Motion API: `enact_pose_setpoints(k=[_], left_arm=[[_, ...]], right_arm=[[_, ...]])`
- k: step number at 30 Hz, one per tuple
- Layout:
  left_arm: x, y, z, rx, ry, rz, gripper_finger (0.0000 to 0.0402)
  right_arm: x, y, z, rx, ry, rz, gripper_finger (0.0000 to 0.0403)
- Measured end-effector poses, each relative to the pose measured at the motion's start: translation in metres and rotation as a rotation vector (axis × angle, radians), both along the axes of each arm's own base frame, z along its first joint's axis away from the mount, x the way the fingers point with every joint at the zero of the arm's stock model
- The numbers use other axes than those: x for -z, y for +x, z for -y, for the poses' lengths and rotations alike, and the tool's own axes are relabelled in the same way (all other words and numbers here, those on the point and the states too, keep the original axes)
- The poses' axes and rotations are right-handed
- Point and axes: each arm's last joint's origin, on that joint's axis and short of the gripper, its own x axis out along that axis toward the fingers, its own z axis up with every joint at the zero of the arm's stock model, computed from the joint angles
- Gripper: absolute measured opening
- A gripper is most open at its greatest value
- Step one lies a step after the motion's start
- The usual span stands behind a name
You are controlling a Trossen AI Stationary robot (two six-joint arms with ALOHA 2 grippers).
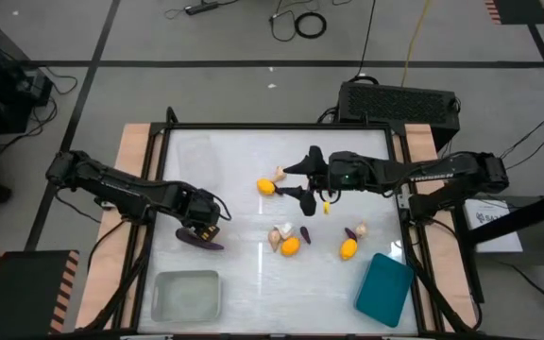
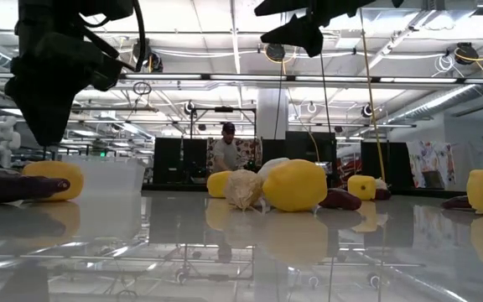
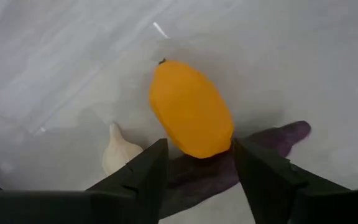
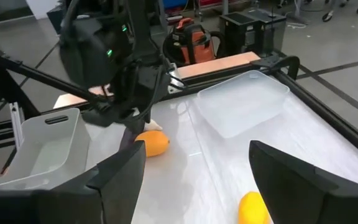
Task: Sort produce into baskets
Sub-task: Put the yellow lemon into the white bin
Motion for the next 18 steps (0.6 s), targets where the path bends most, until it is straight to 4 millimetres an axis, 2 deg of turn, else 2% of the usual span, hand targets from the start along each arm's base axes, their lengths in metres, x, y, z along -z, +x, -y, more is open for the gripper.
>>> enact_pose_setpoints(k=[11, 18], left_arm=[[0.01, 0.008, 0.003, -0.083, 0.037, -0.019, 0.0307], [0.036, 0.008, 0.003, -0.151, -0.018, 0.045, 0.0329]], right_arm=[[0.0, 0.0, 0.005, -0.025, 0.014, -0.001, 0.0279], [0.001, 0.0, 0.005, -0.026, 0.013, -0.009, 0.0279]])
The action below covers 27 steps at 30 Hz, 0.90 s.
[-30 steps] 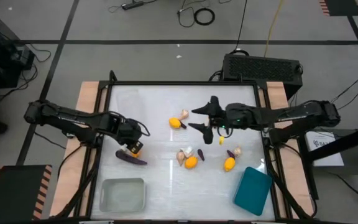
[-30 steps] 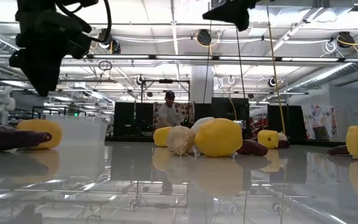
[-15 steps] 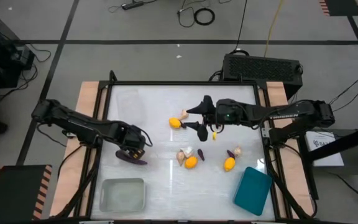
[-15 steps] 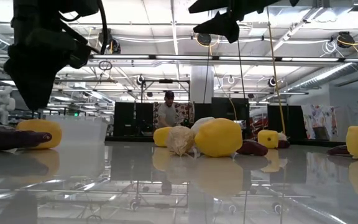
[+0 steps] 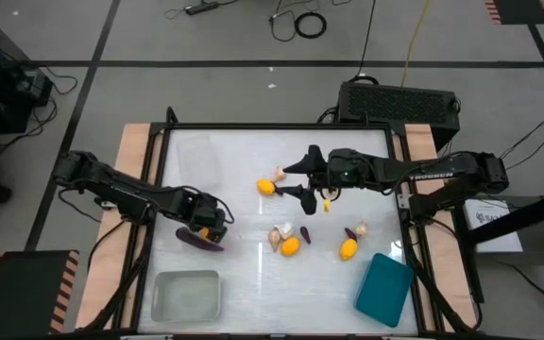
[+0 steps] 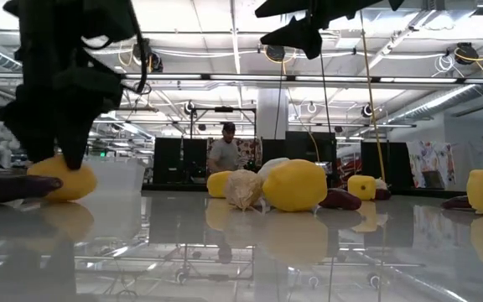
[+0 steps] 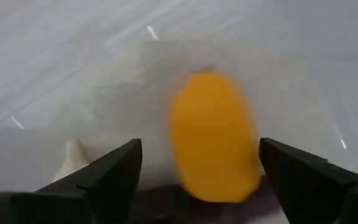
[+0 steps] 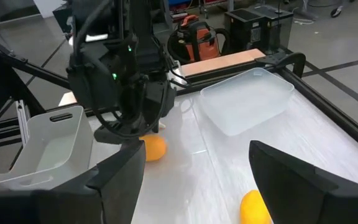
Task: Sort produce into baskets
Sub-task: Put the yellow lemon into the white bin
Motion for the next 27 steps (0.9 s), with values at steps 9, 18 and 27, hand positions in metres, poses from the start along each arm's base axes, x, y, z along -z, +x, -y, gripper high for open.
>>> enact_pose_setpoints(k=[9, 18, 27], left_arm=[[0.018, -0.009, -0.003, -0.02, 0.044, -0.011, 0.0329], [0.021, -0.008, -0.003, 0.092, 0.05, 0.018, 0.0304], [0.01, -0.003, -0.01, 0.193, 0.044, 0.055, 0.0196]], right_arm=[[0.002, -0.001, 0.003, 0.008, -0.007, -0.02, 0.0279], [0.002, -0.002, 0.014, 0.046, -0.007, -0.019, 0.0279], [0.001, -0.002, 0.022, 0.07, -0.008, -0.01, 0.0279]])
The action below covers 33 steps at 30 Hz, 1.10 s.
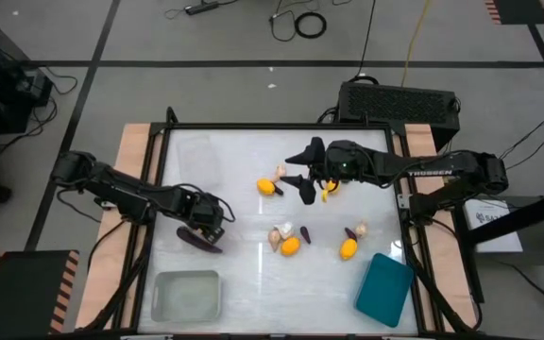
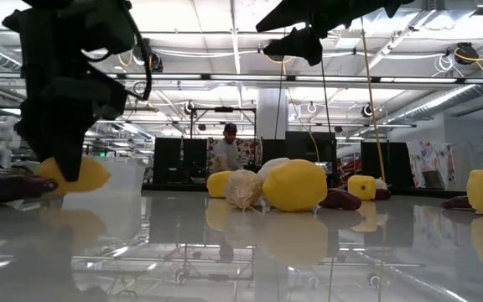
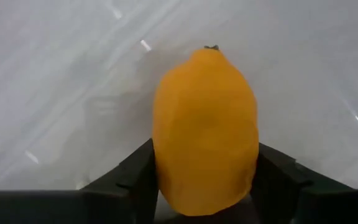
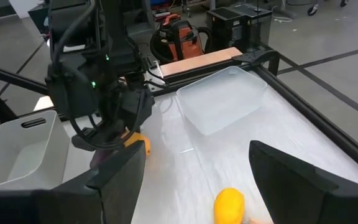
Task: Sort produce into baskets
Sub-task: Put the yellow lemon into the white bin
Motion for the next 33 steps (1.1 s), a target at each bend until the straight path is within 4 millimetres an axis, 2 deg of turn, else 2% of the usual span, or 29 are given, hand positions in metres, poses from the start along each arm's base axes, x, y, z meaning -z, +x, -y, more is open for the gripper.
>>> enact_pose_setpoints(k=[4, 9, 12, 16, 24, 33], left_arm=[[-0.021, 0.0, -0.01, 0.05, -0.009, 0.032, 0.0196], [-0.066, -0.005, -0.033, 0.075, 0.062, 0.062, 0.0196], [-0.091, -0.008, -0.049, 0.053, 0.148, 0.101, 0.0196], [-0.114, -0.014, -0.071, -0.047, 0.213, 0.159, 0.0201], [-0.121, -0.032, -0.114, -0.305, 0.341, 0.135, 0.0205], [-0.104, -0.054, -0.157, -0.394, 0.322, -0.063, 0.0206]], right_arm=[[0.0, 0.0, 0.0, 0.0, 0.0, 0.003, 0.0279], [0.0, 0.0, 0.0, 0.0, 0.0, 0.003, 0.0279], [0.0, 0.0, 0.0, 0.0, -0.001, 0.003, 0.0279], [0.0, 0.0, 0.0, 0.0, 0.0, 0.004, 0.0279], [-0.002, 0.001, 0.0, 0.007, 0.002, 0.02, 0.0279], [-0.002, 0.001, -0.001, 0.018, 0.045, 0.025, 0.0279]])
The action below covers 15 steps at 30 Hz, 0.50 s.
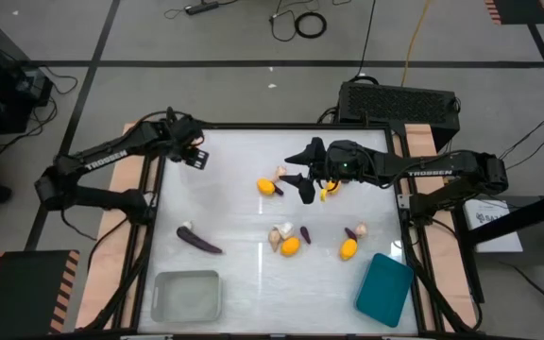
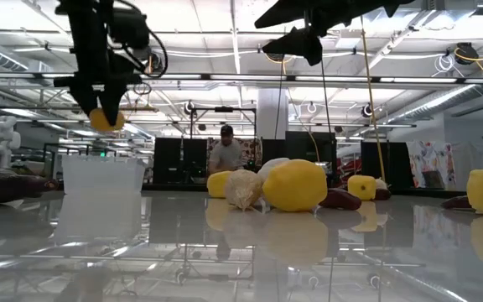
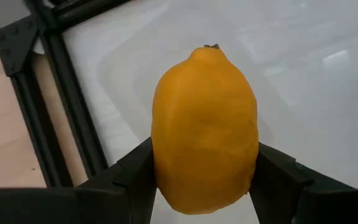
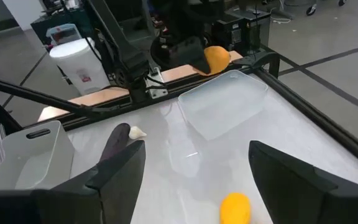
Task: Sort produce into baskets
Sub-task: Put the yellow lemon into the white bin
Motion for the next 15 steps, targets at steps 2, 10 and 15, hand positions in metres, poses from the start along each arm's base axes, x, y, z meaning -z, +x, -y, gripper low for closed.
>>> enact_pose_setpoints(k=[2, 10, 15], left_arm=[[0.008, -0.004, -0.009, -0.033, -0.009, 0.013, 0.0206], [0.049, -0.021, -0.024, -0.188, -0.128, 0.08, 0.0207], [0.054, -0.017, -0.031, -0.214, -0.079, 0.151, 0.0207]], right_arm=[[0.001, 0.0, 0.0, 0.002, 0.007, -0.007, 0.0279], [0.001, 0.0, 0.0, 0.0, 0.002, -0.008, 0.0279], [0.001, 0.0, 0.0, -0.007, -0.019, -0.011, 0.0279]])
